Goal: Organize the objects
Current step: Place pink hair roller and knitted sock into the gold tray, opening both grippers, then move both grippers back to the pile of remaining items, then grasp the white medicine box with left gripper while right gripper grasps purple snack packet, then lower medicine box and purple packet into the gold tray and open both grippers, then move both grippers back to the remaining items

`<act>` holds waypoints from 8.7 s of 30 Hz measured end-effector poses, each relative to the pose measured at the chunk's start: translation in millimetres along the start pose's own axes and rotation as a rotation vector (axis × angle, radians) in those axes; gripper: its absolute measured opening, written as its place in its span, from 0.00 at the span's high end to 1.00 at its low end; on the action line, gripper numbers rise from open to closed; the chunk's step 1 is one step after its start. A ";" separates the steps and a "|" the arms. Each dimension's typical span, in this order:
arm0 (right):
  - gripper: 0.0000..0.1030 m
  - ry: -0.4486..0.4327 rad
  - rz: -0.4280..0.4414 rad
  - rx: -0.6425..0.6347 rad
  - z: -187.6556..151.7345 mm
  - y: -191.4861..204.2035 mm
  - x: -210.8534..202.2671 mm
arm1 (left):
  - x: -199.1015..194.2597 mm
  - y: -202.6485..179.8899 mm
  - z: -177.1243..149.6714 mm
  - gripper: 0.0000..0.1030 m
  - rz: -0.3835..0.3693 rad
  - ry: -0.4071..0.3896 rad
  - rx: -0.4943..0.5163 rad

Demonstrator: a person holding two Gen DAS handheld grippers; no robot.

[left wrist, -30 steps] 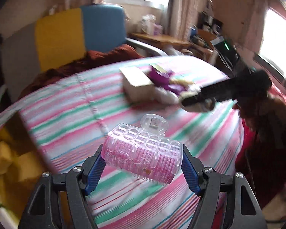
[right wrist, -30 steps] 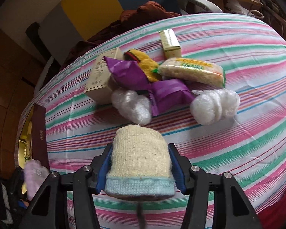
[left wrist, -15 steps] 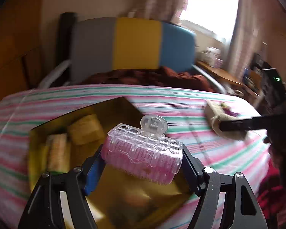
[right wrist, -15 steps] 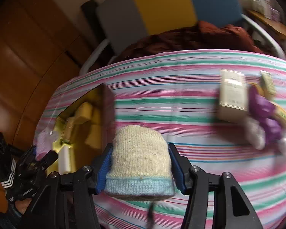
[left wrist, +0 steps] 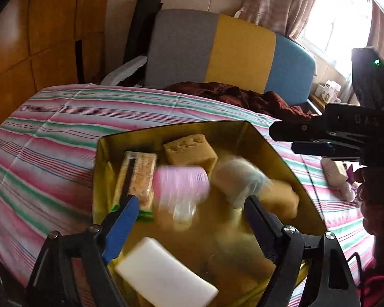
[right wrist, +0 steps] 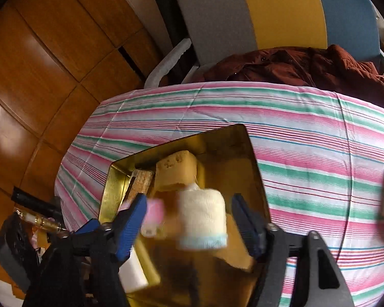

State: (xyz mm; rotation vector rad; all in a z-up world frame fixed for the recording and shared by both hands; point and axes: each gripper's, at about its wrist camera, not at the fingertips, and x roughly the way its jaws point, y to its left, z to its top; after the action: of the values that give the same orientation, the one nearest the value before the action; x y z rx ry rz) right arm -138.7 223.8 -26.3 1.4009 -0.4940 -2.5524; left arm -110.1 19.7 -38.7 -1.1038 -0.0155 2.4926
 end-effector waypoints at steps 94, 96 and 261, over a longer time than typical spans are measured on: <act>0.00 -0.358 -0.435 0.554 -108.3 -316.1 -211.5 | 161.5 -402.0 71.3 0.02 -0.282 0.270 0.440; 0.00 -0.362 -0.428 0.566 -109.4 -317.9 -213.6 | 176.3 -411.6 73.8 0.02 -0.284 0.295 0.430; 0.28 -0.114 -0.314 -0.162 -120.0 4.6 -43.9 | -47.2 -35.8 -42.2 0.19 0.131 -0.051 0.014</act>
State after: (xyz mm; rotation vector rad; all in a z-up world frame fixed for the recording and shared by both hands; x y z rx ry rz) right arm -13.9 209.8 -50.2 1.3743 -0.0819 -2.8531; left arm -38.7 28.4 -28.1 -1.0672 0.0619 2.6315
